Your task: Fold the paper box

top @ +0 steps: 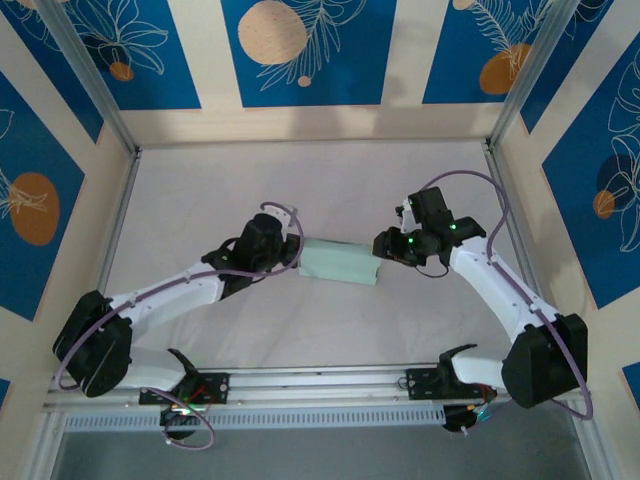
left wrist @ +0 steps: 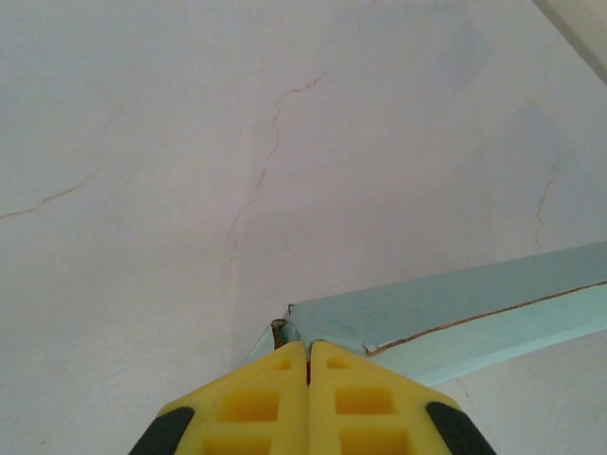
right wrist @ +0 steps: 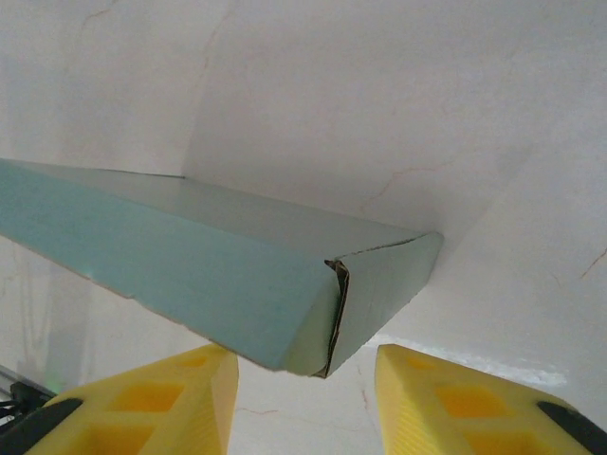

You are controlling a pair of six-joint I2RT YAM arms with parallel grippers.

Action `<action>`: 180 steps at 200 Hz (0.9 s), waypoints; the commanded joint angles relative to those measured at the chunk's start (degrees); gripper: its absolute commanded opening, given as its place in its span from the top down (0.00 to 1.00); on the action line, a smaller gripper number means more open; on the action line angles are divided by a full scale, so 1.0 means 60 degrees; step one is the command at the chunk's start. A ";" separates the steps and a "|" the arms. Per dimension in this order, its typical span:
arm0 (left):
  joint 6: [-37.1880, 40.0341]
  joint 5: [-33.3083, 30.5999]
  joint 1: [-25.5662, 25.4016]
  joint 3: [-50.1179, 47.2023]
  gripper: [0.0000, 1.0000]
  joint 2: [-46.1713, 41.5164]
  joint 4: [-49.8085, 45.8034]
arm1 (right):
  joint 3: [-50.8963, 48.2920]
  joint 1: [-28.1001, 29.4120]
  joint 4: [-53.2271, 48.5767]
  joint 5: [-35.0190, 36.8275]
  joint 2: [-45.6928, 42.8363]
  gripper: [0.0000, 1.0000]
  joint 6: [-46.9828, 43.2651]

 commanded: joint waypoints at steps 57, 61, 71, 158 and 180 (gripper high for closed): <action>-0.0091 0.0368 -0.0307 -0.0683 1.00 0.0390 -0.2033 | -0.0181 0.0022 0.0041 -0.0389 -0.0104 0.59 -0.0146; -0.0061 0.0342 -0.0301 -0.0654 1.00 0.0389 -0.2077 | -0.0104 0.0031 -0.0009 -0.0424 -0.0180 0.58 -0.0178; -0.0029 0.0297 -0.0307 -0.0596 1.00 0.0387 -0.2160 | 0.0137 0.0028 -0.0212 -0.0489 -0.0385 0.56 -0.0269; 0.0017 0.0279 -0.0316 -0.0561 1.00 0.0462 -0.2091 | 0.0985 0.0025 -0.0592 0.0892 -0.0258 0.56 0.2207; 0.0030 0.0293 -0.0336 -0.0576 1.00 0.0460 -0.2081 | 0.1014 0.0181 -0.0459 0.1376 -0.0081 0.61 0.2345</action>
